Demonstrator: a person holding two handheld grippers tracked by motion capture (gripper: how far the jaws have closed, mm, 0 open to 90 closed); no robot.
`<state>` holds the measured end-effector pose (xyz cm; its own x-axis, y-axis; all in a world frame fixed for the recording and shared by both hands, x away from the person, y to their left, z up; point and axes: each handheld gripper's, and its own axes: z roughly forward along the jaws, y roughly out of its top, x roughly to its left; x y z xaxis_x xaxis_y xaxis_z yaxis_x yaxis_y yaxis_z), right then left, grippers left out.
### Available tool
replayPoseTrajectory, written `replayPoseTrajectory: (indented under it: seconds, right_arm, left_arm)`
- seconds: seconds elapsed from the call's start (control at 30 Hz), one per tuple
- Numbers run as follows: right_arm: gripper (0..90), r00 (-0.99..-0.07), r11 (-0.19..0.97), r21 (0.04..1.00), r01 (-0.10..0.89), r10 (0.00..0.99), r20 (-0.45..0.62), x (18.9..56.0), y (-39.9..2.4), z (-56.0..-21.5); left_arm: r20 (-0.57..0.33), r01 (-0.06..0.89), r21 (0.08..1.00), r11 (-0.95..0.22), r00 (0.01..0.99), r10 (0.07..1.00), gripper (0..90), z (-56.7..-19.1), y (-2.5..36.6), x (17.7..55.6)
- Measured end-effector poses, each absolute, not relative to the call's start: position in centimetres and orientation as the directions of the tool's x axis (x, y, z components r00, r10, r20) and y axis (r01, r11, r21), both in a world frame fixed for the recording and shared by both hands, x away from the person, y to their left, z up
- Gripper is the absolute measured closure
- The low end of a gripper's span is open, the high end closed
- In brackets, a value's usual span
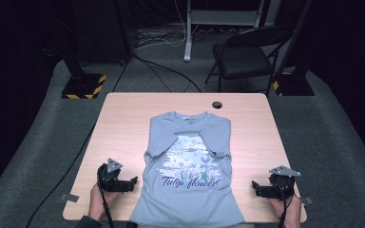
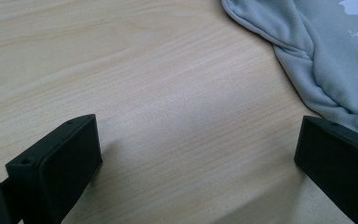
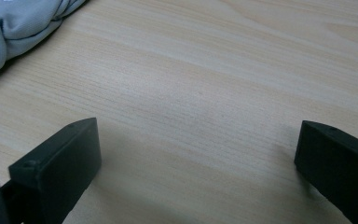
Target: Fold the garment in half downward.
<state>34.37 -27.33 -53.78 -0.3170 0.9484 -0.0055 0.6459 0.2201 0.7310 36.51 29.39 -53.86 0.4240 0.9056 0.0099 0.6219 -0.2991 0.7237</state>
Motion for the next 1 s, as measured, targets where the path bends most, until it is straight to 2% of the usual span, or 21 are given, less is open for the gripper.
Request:
replayPoseTrajectory:
  seconds: [0.37, 1.0]
  right_arm:
    - [1.2, -0.336, 0.219, 0.735, 0.642, 0.942, 0.012, 34.9, -26.6, -53.0]
    - [2.0, -0.43, 0.261, 0.76, 0.595, 0.902, 0.027, 38.0, -22.7, -50.9]
  left_arm:
    - [0.004, 0.607, 0.74, -0.289, 0.426, 0.905, 0.2, -53.1, 28.8, 37.8]
    - [0.009, 0.571, 0.761, -0.308, 0.466, 0.884, 0.2, -51.5, 26.0, 40.5]
